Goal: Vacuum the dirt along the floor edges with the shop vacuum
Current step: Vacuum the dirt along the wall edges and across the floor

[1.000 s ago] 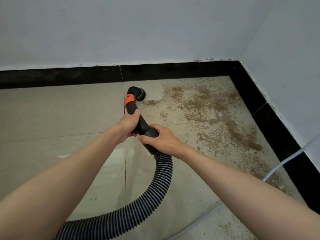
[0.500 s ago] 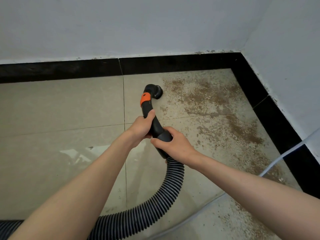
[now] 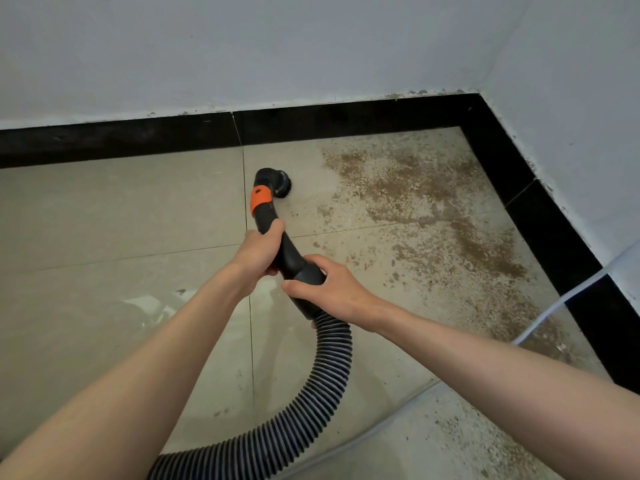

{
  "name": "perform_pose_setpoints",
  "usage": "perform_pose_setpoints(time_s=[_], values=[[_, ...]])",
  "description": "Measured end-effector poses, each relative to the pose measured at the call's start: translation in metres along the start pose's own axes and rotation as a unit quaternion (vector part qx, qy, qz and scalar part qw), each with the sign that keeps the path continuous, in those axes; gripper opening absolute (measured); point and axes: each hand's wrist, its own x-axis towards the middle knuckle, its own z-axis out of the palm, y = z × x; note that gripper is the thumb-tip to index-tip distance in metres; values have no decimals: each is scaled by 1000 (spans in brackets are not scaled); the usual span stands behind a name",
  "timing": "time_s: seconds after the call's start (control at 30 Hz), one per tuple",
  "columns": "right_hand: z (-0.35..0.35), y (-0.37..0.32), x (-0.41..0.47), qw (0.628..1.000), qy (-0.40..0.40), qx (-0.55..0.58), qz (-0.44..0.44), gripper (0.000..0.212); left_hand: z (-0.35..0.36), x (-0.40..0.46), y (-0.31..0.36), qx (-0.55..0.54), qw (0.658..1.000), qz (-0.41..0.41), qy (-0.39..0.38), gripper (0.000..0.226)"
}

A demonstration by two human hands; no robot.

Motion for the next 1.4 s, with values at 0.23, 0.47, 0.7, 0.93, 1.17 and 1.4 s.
perform_pose_setpoints(time_s=[0.23, 0.47, 0.7, 0.93, 1.17, 1.4], values=[[6, 25, -29, 999, -21, 19, 15, 33, 13, -28, -27, 62, 998, 18, 26, 52], [-2, 34, -39, 997, 74, 4, 3, 28, 38, -26, -12, 57, 996, 32, -59, 46], [-5, 24, -29, 996, 86, -3, 0, 27, 38, -22, 1, -5, 998, 17, -65, 40], [14, 24, -34, 1000, 4, -30, 0, 34, 18, -41, -29, -88, 995, -8, 56, 34], [7, 39, -68, 999, 26, -34, 2, 26, 43, -68, -41, -85, 994, -4, 64, 33], [-10, 46, -74, 995, 96, -19, 11, 29, 69, -62, -27, -38, 999, 0, -11, 37]])
